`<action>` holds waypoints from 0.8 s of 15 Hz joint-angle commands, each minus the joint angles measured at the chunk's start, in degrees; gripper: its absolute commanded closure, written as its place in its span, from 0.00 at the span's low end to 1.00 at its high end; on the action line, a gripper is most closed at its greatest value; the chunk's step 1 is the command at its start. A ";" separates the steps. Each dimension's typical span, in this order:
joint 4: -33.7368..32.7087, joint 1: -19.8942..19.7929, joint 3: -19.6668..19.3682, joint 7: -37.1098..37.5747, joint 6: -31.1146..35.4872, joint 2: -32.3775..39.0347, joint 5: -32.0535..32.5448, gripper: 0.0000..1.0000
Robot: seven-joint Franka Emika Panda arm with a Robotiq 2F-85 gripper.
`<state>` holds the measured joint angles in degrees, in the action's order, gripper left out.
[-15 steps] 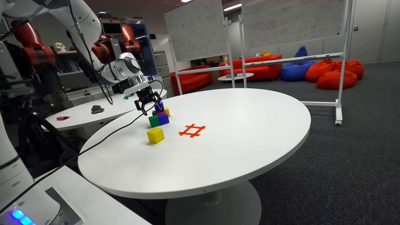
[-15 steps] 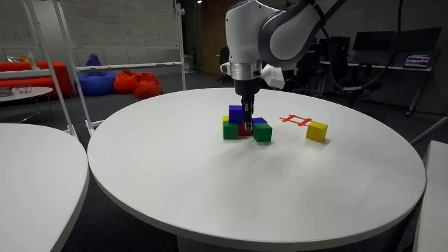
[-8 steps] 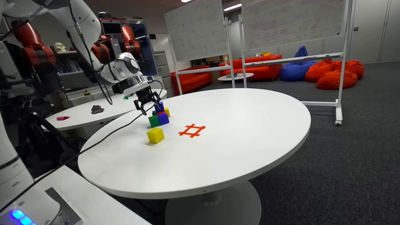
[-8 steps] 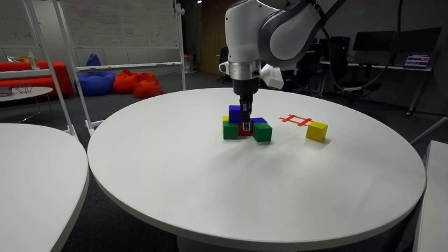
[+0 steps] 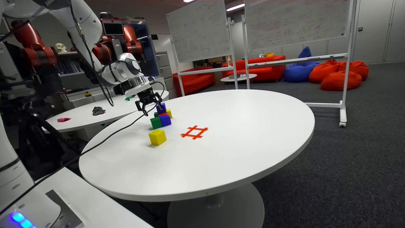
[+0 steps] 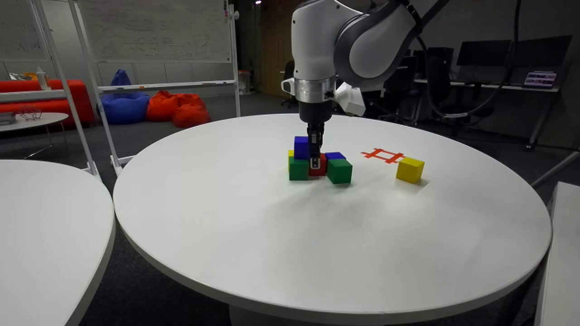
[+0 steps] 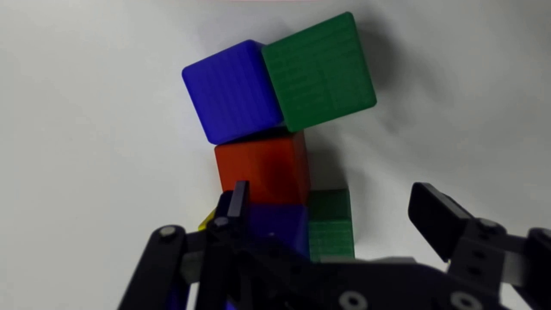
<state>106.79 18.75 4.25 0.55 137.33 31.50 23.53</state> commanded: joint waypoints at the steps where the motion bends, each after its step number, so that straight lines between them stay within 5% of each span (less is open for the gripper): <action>1: 0.57 -0.07 0.07 -1.08 2.40 0.04 1.63 0.00; 12: 1.09 0.32 -0.38 -1.01 5.74 0.27 3.46 0.00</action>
<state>106.85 18.84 4.29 0.54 141.15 32.31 25.38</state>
